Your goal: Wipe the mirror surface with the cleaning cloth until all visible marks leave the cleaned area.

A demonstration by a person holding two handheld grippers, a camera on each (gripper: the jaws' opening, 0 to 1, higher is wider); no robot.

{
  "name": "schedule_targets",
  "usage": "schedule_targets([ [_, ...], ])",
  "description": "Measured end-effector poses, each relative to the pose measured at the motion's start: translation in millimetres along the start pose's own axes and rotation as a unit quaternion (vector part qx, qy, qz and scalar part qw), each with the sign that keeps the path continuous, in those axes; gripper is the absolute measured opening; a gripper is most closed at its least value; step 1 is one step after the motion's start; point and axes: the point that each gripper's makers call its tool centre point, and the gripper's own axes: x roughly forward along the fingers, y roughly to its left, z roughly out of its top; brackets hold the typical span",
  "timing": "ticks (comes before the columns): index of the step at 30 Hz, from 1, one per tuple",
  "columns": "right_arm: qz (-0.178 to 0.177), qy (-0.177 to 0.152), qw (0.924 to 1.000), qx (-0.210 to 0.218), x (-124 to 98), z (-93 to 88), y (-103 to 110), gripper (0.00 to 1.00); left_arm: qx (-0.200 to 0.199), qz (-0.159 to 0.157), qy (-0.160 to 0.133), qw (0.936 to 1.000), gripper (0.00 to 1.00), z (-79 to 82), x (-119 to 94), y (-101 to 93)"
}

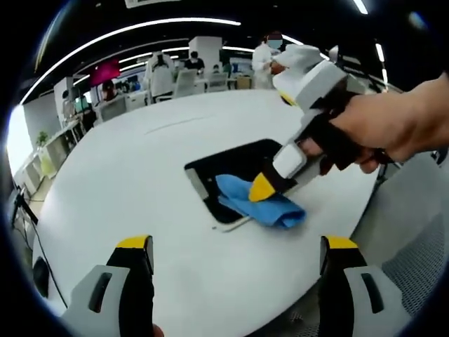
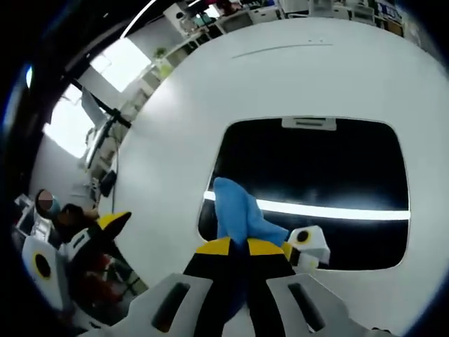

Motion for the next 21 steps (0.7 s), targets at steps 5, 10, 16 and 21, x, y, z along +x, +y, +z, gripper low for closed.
schedule_targets([
  [5, 0.005, 0.002, 1.0000, 0.001, -0.8, -3.0, 1.9, 0.01, -0.003, 0.004, 0.002, 1.0000, 0.99, -1.0, 0.2, 1.5],
  [10, 0.008, 0.003, 1.0000, -0.003, -1.4, -4.2, 2.3, 0.02, -0.003, 0.005, 0.003, 1.0000, 0.99, -1.2, 0.0, 1.9],
  [16, 0.017, 0.010, 0.9997, 0.013, -2.5, -3.2, -0.1, 0.02, -0.004, 0.007, 0.002, 1.0000, 0.99, -1.1, -0.1, 2.3],
  [21, 0.020, 0.017, 0.9993, 0.027, -4.8, -3.3, -5.7, 0.01, -0.005, 0.006, -0.002, 1.0000, 0.99, 0.5, -0.3, 2.0],
])
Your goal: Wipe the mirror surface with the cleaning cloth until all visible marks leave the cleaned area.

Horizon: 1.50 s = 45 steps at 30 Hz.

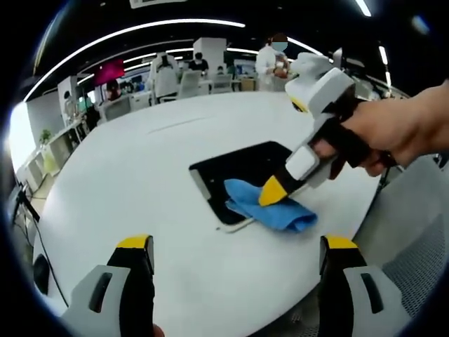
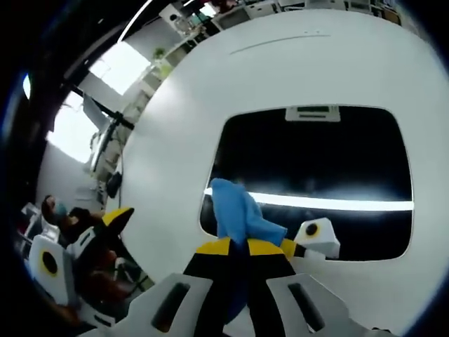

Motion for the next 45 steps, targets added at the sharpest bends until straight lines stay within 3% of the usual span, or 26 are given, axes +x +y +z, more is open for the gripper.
schedule_targets([
  [11, -0.003, 0.000, 0.9999, 0.016, -10, 1.7, -23, 0.01, -0.009, 0.002, -0.006, 0.9999, 0.99, 1.9, 0, 0.9],
  [28, -0.017, 0.009, 0.9998, 0.007, -12, 4.0, -30, 0.02, -0.015, 0.004, -0.006, 0.9999, 0.99, 1.6, -1, 1.9],
  [30, -0.032, 0.006, 0.9995, -0.005, -12, 8.7, -34, 0.02, -0.015, 0.004, -0.007, 0.9999, 0.99, 1.6, 0, 2.2],
  [45, -0.038, 0.004, 0.9992, -0.003, -8, 26.9, -45, 0.02, -0.016, 0.005, -0.005, 0.9999, 0.99, 0.8, 0, 2.3],
])
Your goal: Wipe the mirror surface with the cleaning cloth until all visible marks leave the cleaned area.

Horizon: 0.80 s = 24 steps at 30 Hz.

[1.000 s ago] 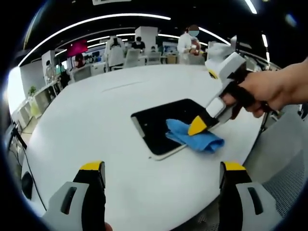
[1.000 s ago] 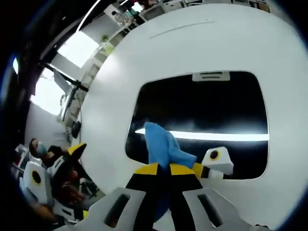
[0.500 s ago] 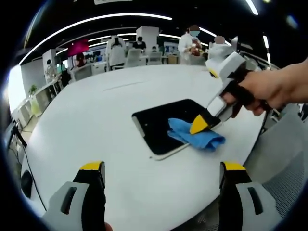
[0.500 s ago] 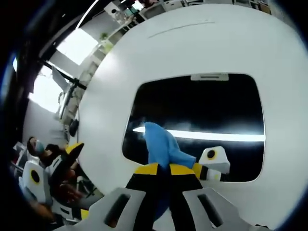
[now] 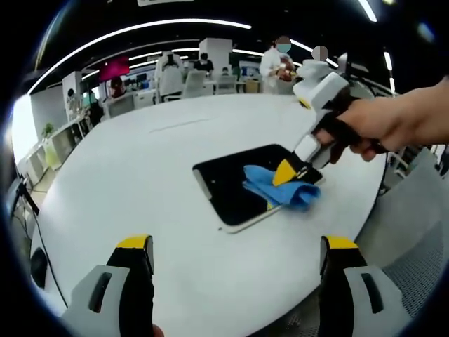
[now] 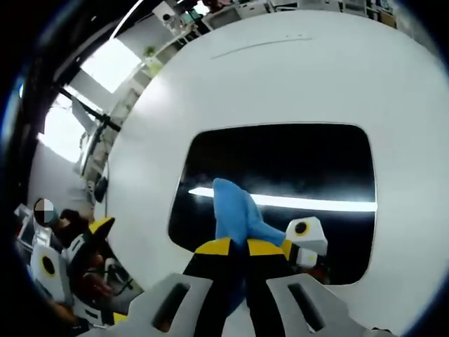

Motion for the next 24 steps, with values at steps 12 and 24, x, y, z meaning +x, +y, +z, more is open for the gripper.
schedule_targets([
  [12, -0.011, -0.003, 0.9998, -0.017, 10, 32.3, -4, 0.02, 0.002, -0.002, 0.002, 1.0000, 0.99, -1.0, 0, -0.1],
  [24, -0.018, -0.005, 0.9994, -0.029, 20, 60.5, -7, 0.02, 0.000, -0.003, 0.000, 1.0000, 0.99, 0.0, 0, -0.1],
])
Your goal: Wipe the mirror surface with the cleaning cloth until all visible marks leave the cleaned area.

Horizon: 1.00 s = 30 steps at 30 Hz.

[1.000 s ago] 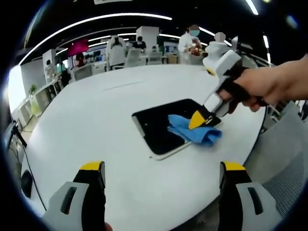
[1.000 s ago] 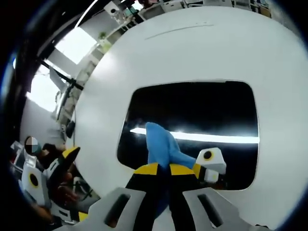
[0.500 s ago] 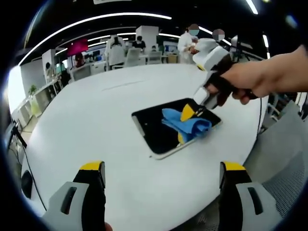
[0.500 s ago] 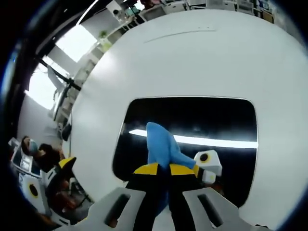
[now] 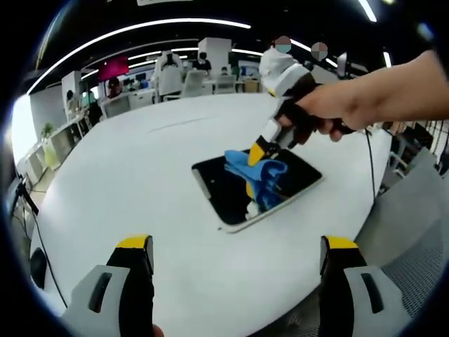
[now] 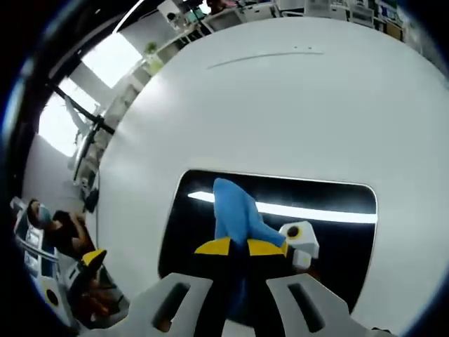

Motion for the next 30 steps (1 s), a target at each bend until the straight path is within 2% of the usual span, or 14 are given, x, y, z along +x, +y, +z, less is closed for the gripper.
schedule_targets([
  [12, -0.002, 0.000, 1.0000, -0.003, 8, 22.4, -4, 0.01, 0.004, 0.002, -0.002, 1.0000, 0.99, 1.1, 0, 0.7],
  [25, -0.016, -0.010, 0.9996, -0.021, 15, 36.5, -8, 0.01, 0.007, 0.001, -0.003, 1.0000, 0.99, 2.6, 0, 0.4],
  [30, -0.011, -0.005, 0.9997, -0.022, 15, 34.7, -8, 0.01, 0.002, 0.005, 0.002, 1.0000, 0.99, 0.6, 0, 2.1],
])
